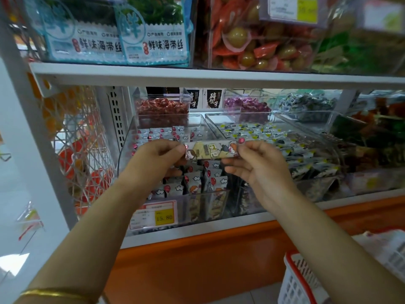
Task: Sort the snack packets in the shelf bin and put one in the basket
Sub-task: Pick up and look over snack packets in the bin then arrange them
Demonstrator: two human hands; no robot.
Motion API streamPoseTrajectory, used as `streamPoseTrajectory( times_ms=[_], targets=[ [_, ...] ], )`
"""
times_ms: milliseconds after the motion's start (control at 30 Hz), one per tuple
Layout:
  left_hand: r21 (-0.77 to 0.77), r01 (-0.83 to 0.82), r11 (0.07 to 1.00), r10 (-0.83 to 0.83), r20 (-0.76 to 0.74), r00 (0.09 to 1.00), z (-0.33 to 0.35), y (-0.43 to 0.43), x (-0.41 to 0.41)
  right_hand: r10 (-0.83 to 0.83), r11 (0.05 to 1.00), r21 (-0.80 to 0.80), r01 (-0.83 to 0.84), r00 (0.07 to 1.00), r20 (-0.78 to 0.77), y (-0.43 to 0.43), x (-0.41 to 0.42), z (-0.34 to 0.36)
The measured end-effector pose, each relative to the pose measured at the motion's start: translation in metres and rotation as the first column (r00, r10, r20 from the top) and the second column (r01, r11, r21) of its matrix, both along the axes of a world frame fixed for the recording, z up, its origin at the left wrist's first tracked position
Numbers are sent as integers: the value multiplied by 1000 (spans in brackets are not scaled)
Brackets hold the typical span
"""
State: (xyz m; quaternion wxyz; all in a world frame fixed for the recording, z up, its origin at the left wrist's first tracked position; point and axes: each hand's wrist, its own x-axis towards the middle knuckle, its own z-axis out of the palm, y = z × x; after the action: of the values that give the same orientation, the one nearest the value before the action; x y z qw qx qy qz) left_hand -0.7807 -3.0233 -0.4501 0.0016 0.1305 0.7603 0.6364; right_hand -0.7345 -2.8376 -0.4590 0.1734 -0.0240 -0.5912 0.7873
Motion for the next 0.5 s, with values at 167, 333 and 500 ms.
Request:
streamPoseTrajectory(
  times_ms=[167,333,500],
  targets=[
    [292,52,955,-98,148,984,0,2,4,111,969,-225,-102,993,26,4,5,-1],
    [516,15,856,-158,235,959,1,0,2,147,916,-383,-119,988,44,5,3,0],
    [538,-18,843,-140,252,958,2,4,3,55,981,-186,-53,998,8,7,2,-3]
  ],
)
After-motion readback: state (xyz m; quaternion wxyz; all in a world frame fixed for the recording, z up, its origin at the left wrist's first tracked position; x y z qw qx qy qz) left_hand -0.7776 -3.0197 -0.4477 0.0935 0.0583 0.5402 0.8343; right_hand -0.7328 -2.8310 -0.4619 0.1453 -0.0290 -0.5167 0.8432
